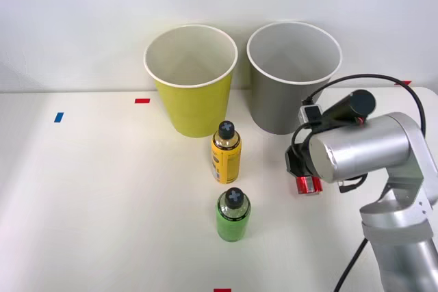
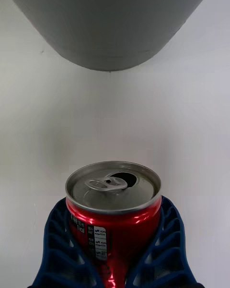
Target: Put cans in the gray bin, plastic bottles in the light green bin
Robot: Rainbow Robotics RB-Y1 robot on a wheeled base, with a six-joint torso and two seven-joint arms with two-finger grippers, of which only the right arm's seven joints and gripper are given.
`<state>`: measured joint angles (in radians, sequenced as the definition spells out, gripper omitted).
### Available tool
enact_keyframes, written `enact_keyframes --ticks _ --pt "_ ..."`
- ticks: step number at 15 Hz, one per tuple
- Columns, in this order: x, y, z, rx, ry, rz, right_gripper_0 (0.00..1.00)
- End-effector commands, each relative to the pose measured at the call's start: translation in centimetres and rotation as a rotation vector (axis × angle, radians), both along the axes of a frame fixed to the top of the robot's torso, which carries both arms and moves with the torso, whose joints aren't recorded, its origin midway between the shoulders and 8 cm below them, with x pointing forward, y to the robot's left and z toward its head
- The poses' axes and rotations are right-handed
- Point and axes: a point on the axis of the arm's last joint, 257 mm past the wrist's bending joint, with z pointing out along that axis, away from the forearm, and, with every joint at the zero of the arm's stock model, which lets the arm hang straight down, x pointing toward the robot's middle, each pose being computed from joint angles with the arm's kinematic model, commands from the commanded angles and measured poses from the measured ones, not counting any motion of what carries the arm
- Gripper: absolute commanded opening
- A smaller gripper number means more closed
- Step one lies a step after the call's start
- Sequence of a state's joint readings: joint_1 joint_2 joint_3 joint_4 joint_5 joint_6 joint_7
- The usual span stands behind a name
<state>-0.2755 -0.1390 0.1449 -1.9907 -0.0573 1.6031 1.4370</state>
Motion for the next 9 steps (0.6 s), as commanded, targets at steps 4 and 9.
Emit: enact_keyframes --ticks 4,9 --pt "-6.0 -2.7 4.9 -0.057 -0.184 0.146 0.00" --pt "-6.1 -1.8 10.6 0.045 -0.434 0.145 0.00"
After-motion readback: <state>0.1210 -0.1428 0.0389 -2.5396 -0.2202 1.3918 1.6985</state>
